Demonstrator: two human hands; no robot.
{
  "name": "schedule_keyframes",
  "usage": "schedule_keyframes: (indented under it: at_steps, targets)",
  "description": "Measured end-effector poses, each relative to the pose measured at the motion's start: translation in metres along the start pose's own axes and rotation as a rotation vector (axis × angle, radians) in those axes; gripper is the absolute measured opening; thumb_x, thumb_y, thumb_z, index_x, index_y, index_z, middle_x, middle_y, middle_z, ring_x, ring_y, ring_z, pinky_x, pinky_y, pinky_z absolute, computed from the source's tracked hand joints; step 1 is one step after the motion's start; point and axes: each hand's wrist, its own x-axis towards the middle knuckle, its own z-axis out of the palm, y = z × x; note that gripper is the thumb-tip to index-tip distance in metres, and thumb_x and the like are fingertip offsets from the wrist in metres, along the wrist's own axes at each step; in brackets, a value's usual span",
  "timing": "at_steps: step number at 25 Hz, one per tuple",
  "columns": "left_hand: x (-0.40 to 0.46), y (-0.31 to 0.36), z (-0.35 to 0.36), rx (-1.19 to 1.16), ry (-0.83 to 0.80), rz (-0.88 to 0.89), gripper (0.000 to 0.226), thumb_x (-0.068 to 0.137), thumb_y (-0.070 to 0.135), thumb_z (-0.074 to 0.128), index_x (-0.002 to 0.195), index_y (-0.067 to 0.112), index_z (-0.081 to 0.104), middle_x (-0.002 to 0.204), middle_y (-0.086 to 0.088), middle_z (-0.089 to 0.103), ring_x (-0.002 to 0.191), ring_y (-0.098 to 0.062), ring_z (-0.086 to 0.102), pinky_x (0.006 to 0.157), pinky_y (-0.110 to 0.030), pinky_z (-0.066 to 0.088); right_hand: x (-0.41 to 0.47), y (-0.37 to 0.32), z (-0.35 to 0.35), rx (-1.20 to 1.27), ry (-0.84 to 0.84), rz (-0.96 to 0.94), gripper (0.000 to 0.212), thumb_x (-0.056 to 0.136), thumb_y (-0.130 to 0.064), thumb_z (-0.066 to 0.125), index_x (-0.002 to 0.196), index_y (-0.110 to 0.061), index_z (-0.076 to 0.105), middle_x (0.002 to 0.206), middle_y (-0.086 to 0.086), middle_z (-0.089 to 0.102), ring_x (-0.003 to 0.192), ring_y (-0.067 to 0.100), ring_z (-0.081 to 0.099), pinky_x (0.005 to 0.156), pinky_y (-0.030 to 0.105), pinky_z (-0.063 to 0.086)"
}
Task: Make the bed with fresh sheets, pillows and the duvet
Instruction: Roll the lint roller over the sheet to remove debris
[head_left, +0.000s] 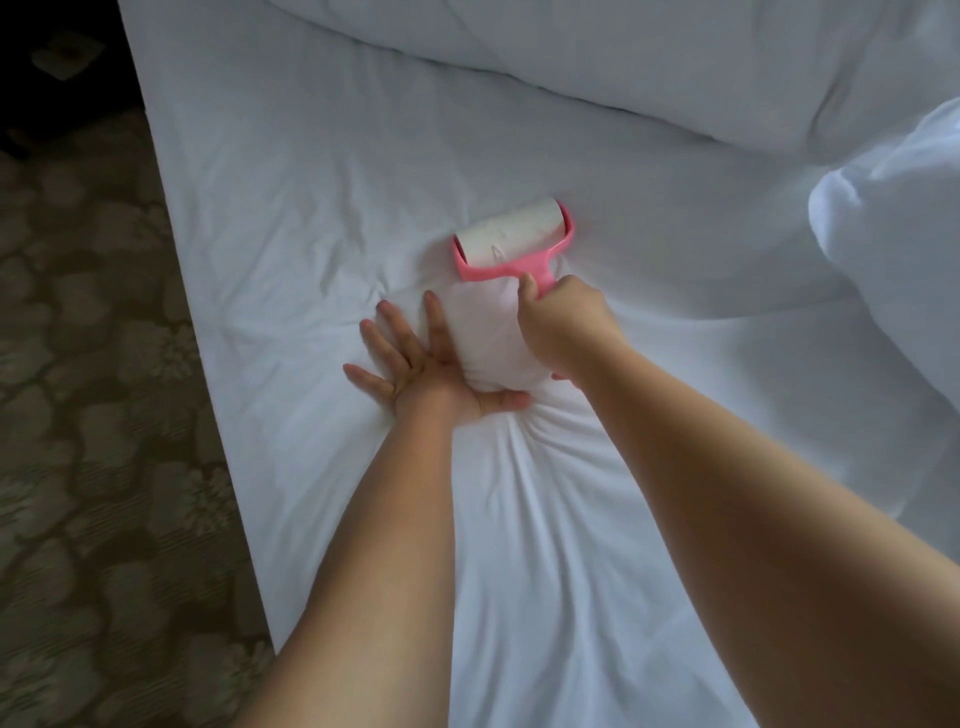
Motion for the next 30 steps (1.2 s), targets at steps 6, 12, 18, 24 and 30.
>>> schedule_keyframes:
  at_steps: [6,12,18,24,30]
  targets:
    - [-0.013,0.001,-0.005,0.005,0.04,0.02,0.153,0.038,0.088,0.065,0.136,0.035,-0.04,0.144,-0.013,-0.046,0.135,-0.036,-0.038,0.103,-0.067,-0.014,-0.035,0.032,-0.007,0.0,0.009,0.01,0.05,0.097,-0.048,0.031,0.116,-0.008,0.053,0.115,0.014,0.059,0.101,0.035,0.06,0.084,0.037,0.049]
    - [-0.021,-0.001,-0.01,0.056,0.017,0.053,0.153,0.037,0.091,0.061,0.139,0.032,-0.038,0.145,-0.012,-0.045,0.135,-0.033,-0.039,0.105,-0.067,-0.013,-0.053,0.052,-0.016,-0.056,-0.04,0.031,0.05,0.096,-0.051,0.029,0.109,-0.009,0.053,0.105,0.013,0.061,0.09,0.033,0.062,0.074,0.034,0.047]
    - [0.008,0.008,-0.024,0.022,0.005,0.026,0.157,0.036,0.087,0.066,0.138,0.03,-0.039,0.142,-0.011,-0.048,0.133,-0.03,-0.043,0.103,-0.065,-0.018,-0.005,0.017,-0.011,-0.029,-0.04,-0.018,0.053,0.097,-0.05,0.03,0.115,-0.005,0.052,0.113,0.016,0.059,0.099,0.037,0.061,0.087,0.047,0.052]
    - [0.043,0.019,-0.047,0.011,-0.002,-0.007,0.156,0.037,0.088,0.064,0.136,0.029,-0.041,0.143,-0.012,-0.048,0.133,-0.033,-0.041,0.103,-0.067,-0.015,0.054,-0.027,-0.015,-0.043,-0.023,-0.077,0.053,0.098,-0.048,0.033,0.118,-0.002,0.052,0.118,0.02,0.059,0.102,0.039,0.061,0.088,0.046,0.051]
    - [0.068,0.026,-0.051,0.009,0.028,-0.04,0.151,0.039,0.092,0.057,0.123,0.028,-0.051,0.137,-0.015,-0.053,0.13,-0.036,-0.045,0.101,-0.067,-0.019,0.107,-0.07,-0.017,-0.027,-0.029,-0.125,0.053,0.098,-0.048,0.031,0.116,-0.003,0.052,0.115,0.017,0.06,0.097,0.037,0.063,0.087,0.045,0.052]
